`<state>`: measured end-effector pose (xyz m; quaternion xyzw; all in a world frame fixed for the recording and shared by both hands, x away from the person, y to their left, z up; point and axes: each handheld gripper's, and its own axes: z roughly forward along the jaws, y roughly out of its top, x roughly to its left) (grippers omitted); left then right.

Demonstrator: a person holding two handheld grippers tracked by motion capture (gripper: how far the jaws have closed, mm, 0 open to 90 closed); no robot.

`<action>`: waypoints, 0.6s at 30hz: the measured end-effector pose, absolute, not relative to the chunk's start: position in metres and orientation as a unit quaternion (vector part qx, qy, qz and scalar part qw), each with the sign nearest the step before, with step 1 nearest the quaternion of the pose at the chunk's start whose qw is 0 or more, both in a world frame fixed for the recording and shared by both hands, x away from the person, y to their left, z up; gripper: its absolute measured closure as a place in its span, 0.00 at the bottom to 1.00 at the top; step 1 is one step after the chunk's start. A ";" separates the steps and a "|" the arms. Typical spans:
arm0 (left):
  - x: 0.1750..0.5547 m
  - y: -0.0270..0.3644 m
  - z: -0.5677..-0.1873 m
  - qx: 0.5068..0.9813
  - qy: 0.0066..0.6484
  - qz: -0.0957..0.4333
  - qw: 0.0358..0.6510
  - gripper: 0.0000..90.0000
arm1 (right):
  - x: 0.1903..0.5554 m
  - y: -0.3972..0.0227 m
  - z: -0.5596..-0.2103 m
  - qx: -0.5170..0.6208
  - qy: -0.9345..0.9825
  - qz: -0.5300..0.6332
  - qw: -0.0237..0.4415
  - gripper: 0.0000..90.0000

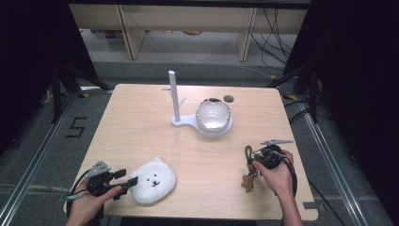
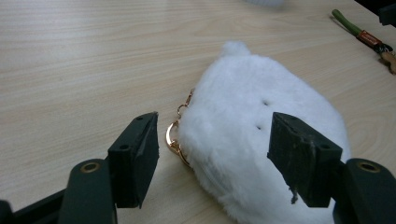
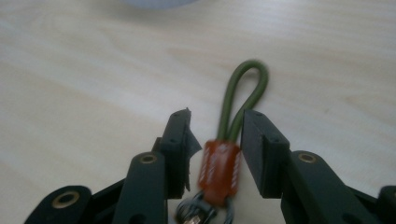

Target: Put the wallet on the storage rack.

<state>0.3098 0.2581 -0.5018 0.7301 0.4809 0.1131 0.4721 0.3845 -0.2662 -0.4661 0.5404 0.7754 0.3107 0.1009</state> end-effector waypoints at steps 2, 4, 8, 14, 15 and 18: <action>0.312 0.256 -0.499 0.734 0.479 0.110 0.469 0.36 | 0.382 -0.265 -0.467 0.535 0.781 0.307 0.097 0.69; 0.315 0.255 -0.496 0.741 0.475 0.108 0.463 0.36 | 0.376 -0.261 -0.464 0.538 0.783 0.302 0.083 0.69; 0.325 0.253 -0.489 0.761 0.466 0.108 0.439 0.37 | 0.375 -0.257 -0.460 0.533 0.789 0.295 0.075 0.67; 0.345 0.250 -0.479 0.809 0.451 0.083 0.368 0.37 | 0.375 -0.250 -0.460 0.539 0.794 0.270 0.072 0.64; 0.348 0.248 -0.476 0.817 0.454 0.079 0.346 0.36 | 0.375 -0.249 -0.460 0.533 0.799 0.270 0.067 0.63; 0.359 0.247 -0.472 0.838 0.439 0.065 0.317 0.36 | 0.375 -0.245 -0.458 0.534 0.802 0.259 0.058 0.61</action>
